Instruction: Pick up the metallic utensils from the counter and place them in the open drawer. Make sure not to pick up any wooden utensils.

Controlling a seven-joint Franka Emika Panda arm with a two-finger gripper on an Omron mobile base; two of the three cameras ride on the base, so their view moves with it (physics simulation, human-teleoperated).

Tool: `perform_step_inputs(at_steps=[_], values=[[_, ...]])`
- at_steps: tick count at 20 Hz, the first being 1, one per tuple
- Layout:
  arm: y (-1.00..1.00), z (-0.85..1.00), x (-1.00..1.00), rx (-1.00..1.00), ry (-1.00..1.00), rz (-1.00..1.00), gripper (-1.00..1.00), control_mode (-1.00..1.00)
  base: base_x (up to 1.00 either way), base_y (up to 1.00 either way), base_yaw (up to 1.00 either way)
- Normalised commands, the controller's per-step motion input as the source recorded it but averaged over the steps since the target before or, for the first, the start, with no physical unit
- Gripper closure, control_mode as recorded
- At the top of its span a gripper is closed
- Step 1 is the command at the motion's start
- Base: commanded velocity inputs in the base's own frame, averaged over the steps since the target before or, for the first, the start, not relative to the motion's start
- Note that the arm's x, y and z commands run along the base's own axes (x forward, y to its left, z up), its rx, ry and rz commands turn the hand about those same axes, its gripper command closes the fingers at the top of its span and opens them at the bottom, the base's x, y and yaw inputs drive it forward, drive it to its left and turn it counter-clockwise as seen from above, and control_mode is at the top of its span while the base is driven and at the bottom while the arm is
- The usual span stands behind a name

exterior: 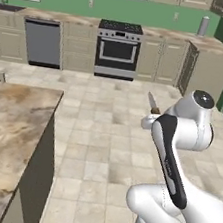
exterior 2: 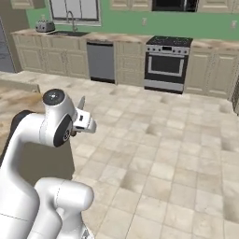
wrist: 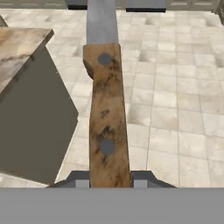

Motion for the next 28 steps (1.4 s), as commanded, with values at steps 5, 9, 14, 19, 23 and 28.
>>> perform_step_inputs(at_steps=[5, 9, 14, 19, 23, 28], values=[[0.00, 0.00, 0.00, 0.00, 0.00, 0.00, 1.00, 1.00, 1.00, -0.52, 0.42], [0.00, 0.00, 0.00, 0.00, 0.00, 0.00, 1.00, 1.00, 0.94, -0.61, 0.42], [0.00, 0.00, 0.00, 0.00, 0.00, 0.00, 1.00, 1.00, 0.77, -0.74, 0.41], [0.00, 0.00, 0.00, 0.00, 0.00, 0.00, 1.00, 1.00, 0.77, -0.70, 0.42], [0.00, 0.00, 0.00, 0.00, 0.00, 0.00, 1.00, 1.00, 0.84, -0.56, 0.45], [0.00, 0.00, 0.00, 0.00, 0.00, 0.00, 1.00, 1.00, 0.78, -0.62, 0.47]])
